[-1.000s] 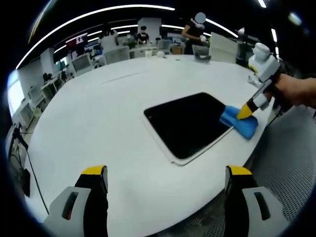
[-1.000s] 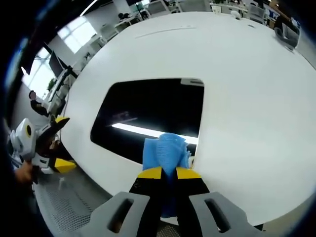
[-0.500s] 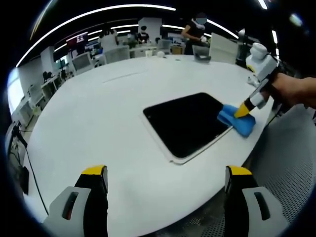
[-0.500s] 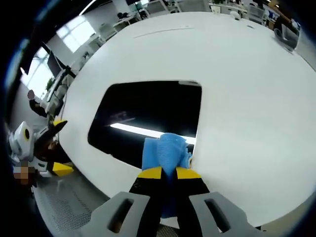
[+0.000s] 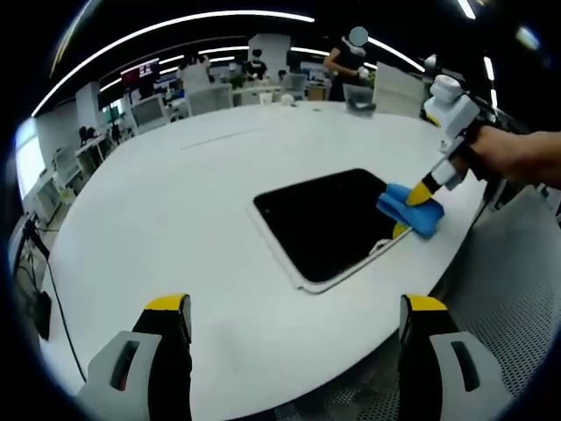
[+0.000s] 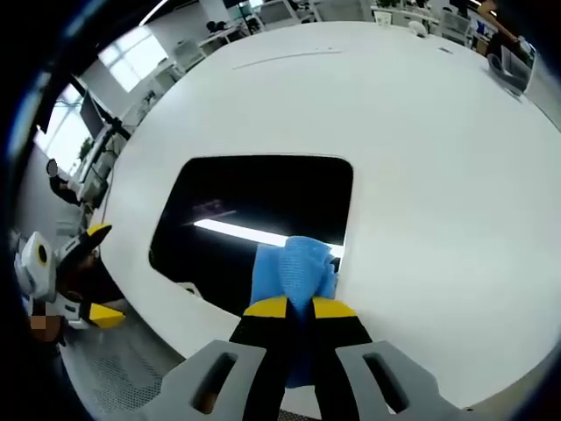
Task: Wipe the mirror surface with the cleaning cloth until all visible marks leave the cleaned area.
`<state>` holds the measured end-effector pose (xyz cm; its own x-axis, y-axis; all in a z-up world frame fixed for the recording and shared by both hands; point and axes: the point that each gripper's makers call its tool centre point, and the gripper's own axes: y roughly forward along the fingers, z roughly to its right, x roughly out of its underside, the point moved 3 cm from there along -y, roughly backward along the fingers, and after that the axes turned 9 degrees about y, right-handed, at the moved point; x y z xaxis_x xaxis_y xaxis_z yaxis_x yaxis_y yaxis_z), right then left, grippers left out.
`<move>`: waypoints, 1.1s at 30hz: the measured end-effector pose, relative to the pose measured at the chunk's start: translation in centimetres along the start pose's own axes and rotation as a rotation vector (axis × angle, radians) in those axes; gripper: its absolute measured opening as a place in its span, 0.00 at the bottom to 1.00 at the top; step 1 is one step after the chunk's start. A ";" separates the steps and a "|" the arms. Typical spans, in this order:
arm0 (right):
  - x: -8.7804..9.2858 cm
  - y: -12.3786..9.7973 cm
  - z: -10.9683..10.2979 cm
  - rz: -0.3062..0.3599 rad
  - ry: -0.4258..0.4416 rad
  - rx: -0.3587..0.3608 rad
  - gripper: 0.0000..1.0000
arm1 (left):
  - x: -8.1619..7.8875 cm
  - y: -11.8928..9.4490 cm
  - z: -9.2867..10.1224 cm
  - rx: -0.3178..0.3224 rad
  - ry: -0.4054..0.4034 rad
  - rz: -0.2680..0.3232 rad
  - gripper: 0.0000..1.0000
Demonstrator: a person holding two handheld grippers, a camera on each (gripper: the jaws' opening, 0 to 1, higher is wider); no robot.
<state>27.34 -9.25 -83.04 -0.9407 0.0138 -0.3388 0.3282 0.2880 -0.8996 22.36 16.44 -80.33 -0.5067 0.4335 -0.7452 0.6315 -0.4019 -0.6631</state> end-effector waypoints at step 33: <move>-5.5 1.8 1.4 0.006 0.005 0.022 0.02 | -0.1 0.3 -0.3 -0.004 -0.003 -0.002 0.99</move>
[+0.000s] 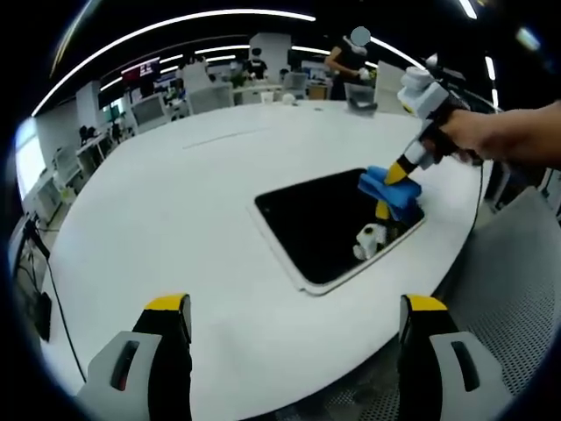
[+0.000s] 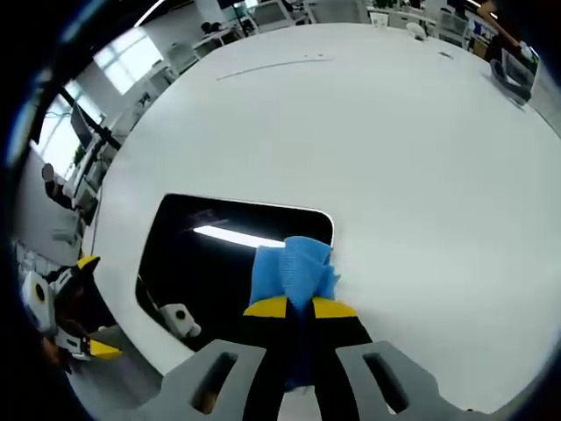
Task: Wipe the mirror surface with the cleaning cloth until all visible marks leave the cleaned area.
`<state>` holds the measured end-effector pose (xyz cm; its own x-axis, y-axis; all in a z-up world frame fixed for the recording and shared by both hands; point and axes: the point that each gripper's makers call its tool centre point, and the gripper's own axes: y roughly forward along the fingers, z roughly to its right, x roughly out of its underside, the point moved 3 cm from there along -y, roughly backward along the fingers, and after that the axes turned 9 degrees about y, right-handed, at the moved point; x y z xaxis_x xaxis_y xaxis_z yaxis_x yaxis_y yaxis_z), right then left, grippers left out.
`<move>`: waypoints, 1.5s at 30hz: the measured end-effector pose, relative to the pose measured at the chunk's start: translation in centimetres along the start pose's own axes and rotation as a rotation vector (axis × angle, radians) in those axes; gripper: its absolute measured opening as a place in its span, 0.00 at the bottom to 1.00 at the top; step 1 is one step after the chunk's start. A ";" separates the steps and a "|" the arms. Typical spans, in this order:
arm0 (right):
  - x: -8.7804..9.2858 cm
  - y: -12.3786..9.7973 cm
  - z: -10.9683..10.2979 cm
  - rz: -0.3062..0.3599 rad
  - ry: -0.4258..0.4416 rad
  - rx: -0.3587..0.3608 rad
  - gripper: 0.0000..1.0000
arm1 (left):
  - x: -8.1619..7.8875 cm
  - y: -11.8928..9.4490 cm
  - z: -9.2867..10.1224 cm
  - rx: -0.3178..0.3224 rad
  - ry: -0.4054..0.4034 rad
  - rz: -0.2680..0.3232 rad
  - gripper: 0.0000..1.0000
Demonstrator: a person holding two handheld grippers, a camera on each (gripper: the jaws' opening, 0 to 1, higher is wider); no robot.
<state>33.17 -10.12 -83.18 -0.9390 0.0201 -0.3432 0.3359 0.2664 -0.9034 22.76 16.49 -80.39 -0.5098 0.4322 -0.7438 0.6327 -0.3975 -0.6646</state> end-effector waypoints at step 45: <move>-5.8 2.0 1.1 0.031 0.030 0.045 0.02 | -0.2 0.3 -0.4 0.003 0.009 0.004 0.99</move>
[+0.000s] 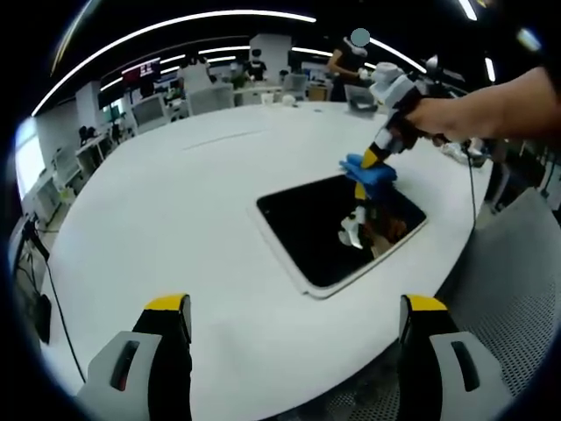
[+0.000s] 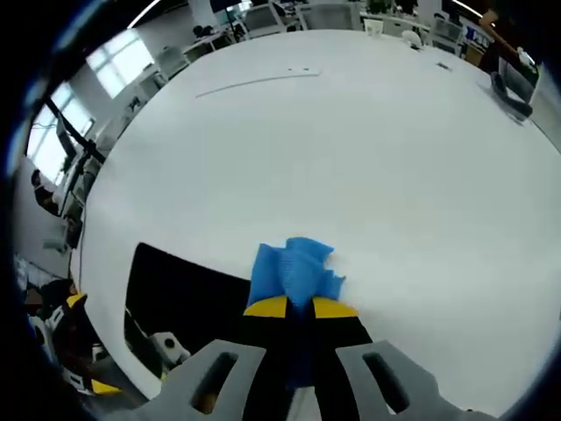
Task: Wipe the mirror surface with the cleaning cloth until all visible marks leave the cleaned area.
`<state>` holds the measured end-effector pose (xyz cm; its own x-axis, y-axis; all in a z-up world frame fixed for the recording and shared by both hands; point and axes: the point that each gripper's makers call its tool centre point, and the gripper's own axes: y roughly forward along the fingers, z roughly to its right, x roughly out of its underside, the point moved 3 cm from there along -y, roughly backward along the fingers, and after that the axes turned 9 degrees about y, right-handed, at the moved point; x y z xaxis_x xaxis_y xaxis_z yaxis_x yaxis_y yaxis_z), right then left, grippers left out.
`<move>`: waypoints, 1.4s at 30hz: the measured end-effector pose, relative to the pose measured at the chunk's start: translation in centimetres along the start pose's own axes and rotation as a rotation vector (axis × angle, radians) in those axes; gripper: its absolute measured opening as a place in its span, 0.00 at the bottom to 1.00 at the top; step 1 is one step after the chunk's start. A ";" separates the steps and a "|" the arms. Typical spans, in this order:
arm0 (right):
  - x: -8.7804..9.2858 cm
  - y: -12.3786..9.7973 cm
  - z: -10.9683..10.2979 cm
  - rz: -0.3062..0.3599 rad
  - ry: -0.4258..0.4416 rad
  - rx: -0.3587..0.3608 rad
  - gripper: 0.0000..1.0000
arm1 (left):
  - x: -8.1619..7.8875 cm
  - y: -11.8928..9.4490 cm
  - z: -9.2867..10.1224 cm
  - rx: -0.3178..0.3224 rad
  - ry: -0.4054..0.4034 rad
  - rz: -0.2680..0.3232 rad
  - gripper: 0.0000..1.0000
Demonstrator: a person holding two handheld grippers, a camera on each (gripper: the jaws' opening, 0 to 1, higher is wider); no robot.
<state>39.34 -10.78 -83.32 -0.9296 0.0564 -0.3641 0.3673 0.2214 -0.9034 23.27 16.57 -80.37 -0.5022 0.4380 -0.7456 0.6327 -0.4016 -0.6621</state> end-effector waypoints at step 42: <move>-3.6 -3.7 2.0 0.085 -0.041 -0.009 0.03 | 0.2 0.1 0.0 0.010 0.010 -0.004 0.99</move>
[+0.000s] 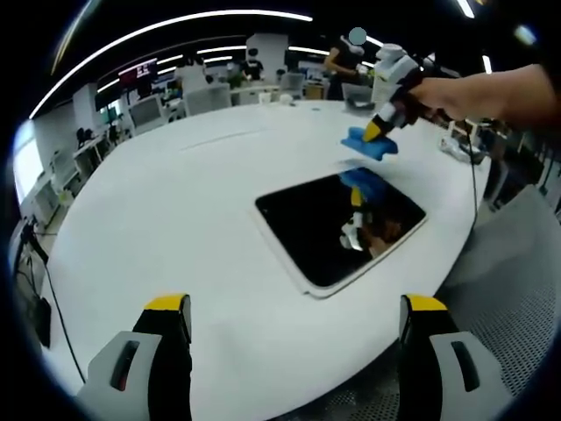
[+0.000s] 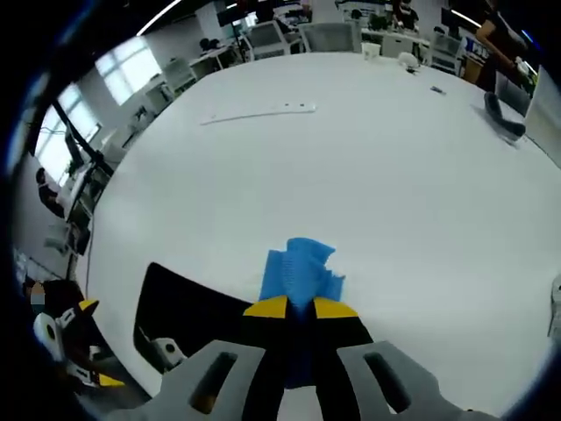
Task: Wipe the mirror surface with the cleaning cloth until all visible marks leave the cleaned area.
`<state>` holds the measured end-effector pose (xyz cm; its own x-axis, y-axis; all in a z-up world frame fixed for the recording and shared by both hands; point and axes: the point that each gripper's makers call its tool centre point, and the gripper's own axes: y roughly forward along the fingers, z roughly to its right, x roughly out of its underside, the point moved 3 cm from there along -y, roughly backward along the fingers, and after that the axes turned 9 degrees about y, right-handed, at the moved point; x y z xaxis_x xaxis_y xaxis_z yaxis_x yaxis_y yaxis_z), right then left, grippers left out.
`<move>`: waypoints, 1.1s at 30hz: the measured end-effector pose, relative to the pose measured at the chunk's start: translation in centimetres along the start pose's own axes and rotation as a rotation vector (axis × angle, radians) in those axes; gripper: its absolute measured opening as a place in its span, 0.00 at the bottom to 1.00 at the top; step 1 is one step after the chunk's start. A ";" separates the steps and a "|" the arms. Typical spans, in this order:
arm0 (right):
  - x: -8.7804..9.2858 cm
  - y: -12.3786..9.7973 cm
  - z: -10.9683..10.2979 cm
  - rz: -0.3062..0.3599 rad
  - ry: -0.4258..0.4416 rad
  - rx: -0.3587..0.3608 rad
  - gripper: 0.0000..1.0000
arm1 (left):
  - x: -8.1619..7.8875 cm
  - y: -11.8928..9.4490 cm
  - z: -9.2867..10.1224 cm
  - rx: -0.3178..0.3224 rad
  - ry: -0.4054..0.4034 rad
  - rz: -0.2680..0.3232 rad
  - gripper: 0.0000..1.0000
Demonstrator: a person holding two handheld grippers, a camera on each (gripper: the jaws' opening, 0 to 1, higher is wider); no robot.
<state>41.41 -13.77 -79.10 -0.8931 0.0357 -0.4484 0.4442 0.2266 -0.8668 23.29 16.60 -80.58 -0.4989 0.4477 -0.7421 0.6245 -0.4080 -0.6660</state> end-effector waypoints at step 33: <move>2.9 -0.2 5.0 -0.076 -0.019 0.017 0.04 | 0.2 0.0 -0.2 -0.011 -0.014 -0.008 0.99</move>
<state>39.05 -18.55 -81.35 -0.9230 0.0008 -0.3848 0.3763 0.2114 -0.9021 23.30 16.82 -80.74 -0.5122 0.4399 -0.7377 0.6270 -0.3955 -0.6712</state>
